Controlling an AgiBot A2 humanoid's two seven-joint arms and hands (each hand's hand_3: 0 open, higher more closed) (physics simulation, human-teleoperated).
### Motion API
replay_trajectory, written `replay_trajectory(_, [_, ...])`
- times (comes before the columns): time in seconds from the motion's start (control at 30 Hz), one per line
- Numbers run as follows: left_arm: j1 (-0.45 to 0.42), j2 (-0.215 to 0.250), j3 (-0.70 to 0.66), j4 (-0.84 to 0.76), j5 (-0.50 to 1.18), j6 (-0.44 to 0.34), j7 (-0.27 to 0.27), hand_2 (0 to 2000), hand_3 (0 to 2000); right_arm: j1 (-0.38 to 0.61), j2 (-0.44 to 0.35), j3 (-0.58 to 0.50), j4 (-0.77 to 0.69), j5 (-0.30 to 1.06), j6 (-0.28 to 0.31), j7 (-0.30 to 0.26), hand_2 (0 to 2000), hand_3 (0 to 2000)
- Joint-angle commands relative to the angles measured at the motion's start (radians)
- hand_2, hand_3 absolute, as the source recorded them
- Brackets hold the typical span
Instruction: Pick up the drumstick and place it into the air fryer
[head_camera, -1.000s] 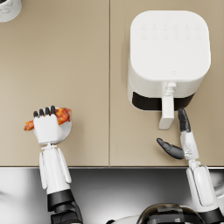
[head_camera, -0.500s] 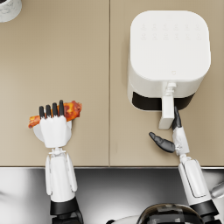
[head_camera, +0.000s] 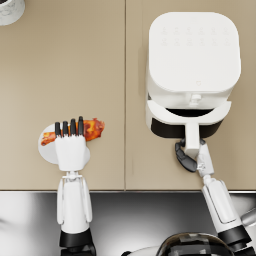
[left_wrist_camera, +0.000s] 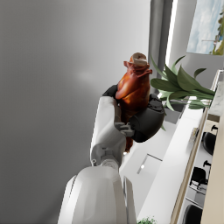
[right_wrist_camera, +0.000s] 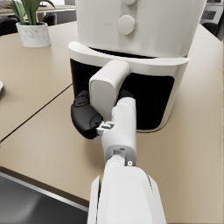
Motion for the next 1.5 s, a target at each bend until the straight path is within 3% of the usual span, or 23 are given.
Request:
replay_trajectory(0.03, [-0.008, 0.001, 0.017, -0.042, 0.000, 0.000, 0.000, 2000, 2000, -0.016, 0.016, 0.080, 0.139, 0.000, 0.005, -0.002, 2000, 2000])
replay_trajectory(0.13, [-0.010, 0.003, 0.023, -0.057, 0.000, -0.002, 0.000, 2000, 2000, -0.066, 0.068, 0.103, 0.252, 0.000, 0.019, -0.007, 2000, 2000])
replay_trajectory(0.27, [0.002, 0.008, 0.063, -0.065, 0.000, -0.003, -0.001, 2000, 2000, -0.117, 0.133, 0.137, 0.381, 0.000, 0.084, -0.005, 2000, 2000])
replay_trajectory(0.5, [0.049, 0.026, 0.125, -0.109, -0.306, -0.012, 0.002, 2000, 2000, -0.179, 0.235, 0.218, 0.511, 0.001, 0.081, -0.001, 2000, 2000])
replay_trajectory(0.6, [0.073, 0.039, 0.158, -0.124, -0.404, -0.014, 0.003, 2000, 2000, -0.198, 0.275, 0.258, 0.567, 0.001, 0.107, 0.001, 2000, 2000])
replay_trajectory(0.77, [0.127, 0.075, 0.235, -0.125, -0.451, -0.017, 0.003, 2000, 2000, -0.223, 0.333, 0.303, 0.640, 0.001, 0.130, 0.001, 2000, 2000])
replay_trajectory(1.03, [0.248, 0.178, 0.374, -0.049, -0.460, -0.023, 0.002, 2000, 2000, -0.239, 0.388, 0.412, 0.736, 0.001, 0.162, 0.005, 2000, 2000])
replay_trajectory(1.13, [0.294, 0.218, 0.424, 0.007, -0.461, -0.020, 0.002, 2000, 2000, -0.238, 0.390, 0.427, 0.743, 0.000, 0.188, 0.009, 2000, 2000])
replay_trajectory(1.17, [0.310, 0.232, 0.442, 0.034, -0.461, -0.019, 0.002, 2000, 2000, -0.252, 0.438, 0.176, 0.445, 0.000, 0.194, 0.010, 2000, 2000])
replay_trajectory(1.5, [0.393, 0.318, 0.560, 0.159, -0.461, -0.019, 0.002, 2000, 2000, -0.248, 0.471, 0.198, 0.444, -0.001, 0.260, 0.015, 2000, 2000])
